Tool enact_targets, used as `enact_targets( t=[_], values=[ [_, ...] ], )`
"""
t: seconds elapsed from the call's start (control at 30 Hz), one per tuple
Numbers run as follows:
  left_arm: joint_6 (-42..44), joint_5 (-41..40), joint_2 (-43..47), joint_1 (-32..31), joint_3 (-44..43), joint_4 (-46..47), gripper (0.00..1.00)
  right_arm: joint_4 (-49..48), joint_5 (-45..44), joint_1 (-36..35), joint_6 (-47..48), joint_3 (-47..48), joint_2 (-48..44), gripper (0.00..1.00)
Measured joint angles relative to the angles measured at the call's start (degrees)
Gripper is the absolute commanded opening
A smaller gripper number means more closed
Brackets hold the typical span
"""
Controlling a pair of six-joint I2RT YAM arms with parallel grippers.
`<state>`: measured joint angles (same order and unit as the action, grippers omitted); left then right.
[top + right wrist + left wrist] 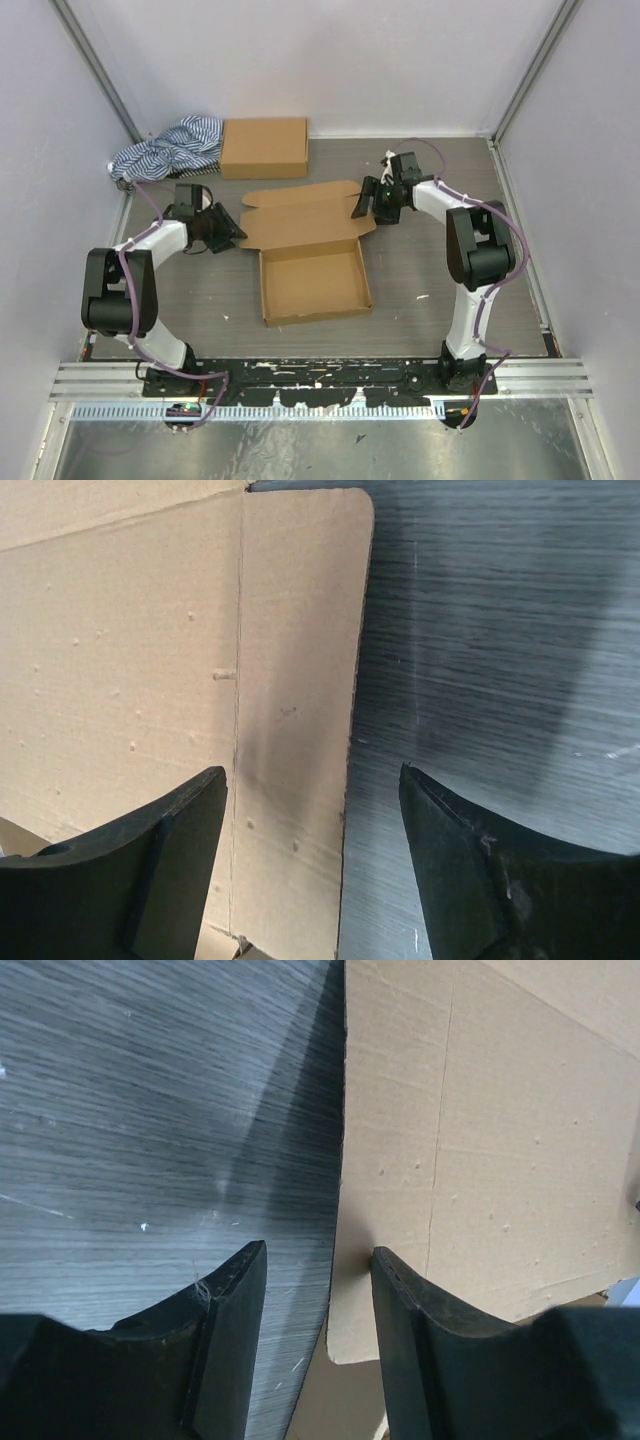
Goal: Fold the paper box
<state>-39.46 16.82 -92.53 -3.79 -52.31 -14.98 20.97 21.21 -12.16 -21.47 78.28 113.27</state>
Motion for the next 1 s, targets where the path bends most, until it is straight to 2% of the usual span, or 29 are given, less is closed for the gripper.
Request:
enact_targets(
  t=[0.17,0.4,0.57,0.7,0.87,1.0],
  values=[
    [0.02,0.72,-1.99,0.0,-1.05,1.36,0.52,0.0,2.29,0.02,0.31,2.36,2.84,0.73],
    [0.26,1.6,-7.21,0.0,-7.04,3.58,0.52,-0.26,4.02,0.02,0.5,8.81,6.75,0.69],
    [0.31,2.73,-10.97,0.0,-11.61,4.63,0.49,0.17,5.92,0.2,1.18,13.44,10.19,0.6],
    [0.35,3.63,-13.57,0.0,-13.62,4.98,0.45,0.61,7.5,0.28,1.95,16.15,12.5,0.46],
    [0.81,4.02,-14.97,-0.33,-15.39,3.98,0.34,2.03,8.46,0.44,2.43,17.99,13.4,0.33],
    [2.43,3.93,-15.06,-1.68,-19.02,2.19,0.15,3.43,8.46,0.44,3.19,19.41,13.4,0.23]
  ],
)
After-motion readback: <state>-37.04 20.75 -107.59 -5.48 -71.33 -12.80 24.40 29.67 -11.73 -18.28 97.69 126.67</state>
